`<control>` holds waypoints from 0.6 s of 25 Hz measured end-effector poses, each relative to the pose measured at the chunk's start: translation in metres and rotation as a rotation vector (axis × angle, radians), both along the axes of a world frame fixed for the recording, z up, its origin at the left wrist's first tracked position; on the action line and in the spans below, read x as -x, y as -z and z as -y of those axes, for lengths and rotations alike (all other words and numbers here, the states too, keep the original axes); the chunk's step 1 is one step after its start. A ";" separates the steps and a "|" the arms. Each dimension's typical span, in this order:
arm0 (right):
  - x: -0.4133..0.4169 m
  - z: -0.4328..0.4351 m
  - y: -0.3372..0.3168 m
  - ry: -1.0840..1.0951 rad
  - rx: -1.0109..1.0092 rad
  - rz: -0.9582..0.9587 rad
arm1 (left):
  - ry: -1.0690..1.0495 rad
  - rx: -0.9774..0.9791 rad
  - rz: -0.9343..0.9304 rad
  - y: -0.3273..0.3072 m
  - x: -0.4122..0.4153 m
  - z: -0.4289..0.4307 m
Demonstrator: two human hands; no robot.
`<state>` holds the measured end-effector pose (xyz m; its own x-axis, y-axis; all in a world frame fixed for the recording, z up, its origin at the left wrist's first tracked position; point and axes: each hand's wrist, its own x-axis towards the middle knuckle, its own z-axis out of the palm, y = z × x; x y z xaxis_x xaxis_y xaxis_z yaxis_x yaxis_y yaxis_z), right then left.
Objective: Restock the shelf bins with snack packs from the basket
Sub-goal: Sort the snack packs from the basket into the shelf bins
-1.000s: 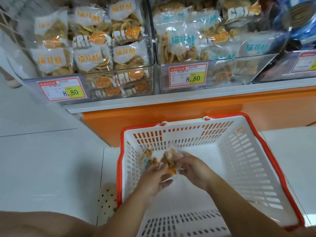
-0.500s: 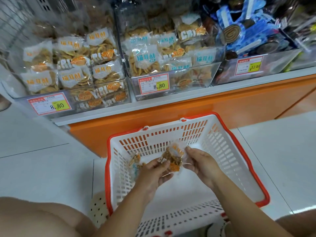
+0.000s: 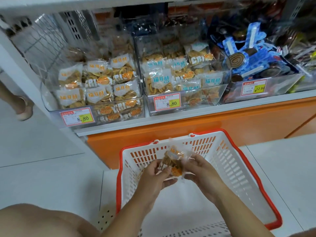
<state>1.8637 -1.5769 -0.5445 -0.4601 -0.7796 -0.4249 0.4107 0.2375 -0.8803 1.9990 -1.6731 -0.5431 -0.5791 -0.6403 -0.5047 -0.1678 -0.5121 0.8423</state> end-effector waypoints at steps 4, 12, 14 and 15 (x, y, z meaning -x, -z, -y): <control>-0.023 0.027 -0.039 0.118 -0.019 -0.354 | 0.060 0.234 0.056 -0.052 -0.009 0.027; -0.041 0.141 -0.173 0.041 0.225 -0.907 | -0.253 1.153 0.295 -0.160 -0.091 0.145; -0.034 0.175 -0.189 -0.016 0.146 -1.127 | -0.307 1.262 0.429 -0.153 -0.107 0.166; -0.031 0.188 -0.192 -0.079 0.073 -1.244 | -0.291 1.278 0.493 -0.148 -0.110 0.172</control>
<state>1.8946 -1.7654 -0.3527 -0.4699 -0.8266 0.3097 -0.7222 0.1583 -0.6733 2.1093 -1.8454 -0.3949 -0.2840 -0.8710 0.4009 -0.6014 0.4875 0.6330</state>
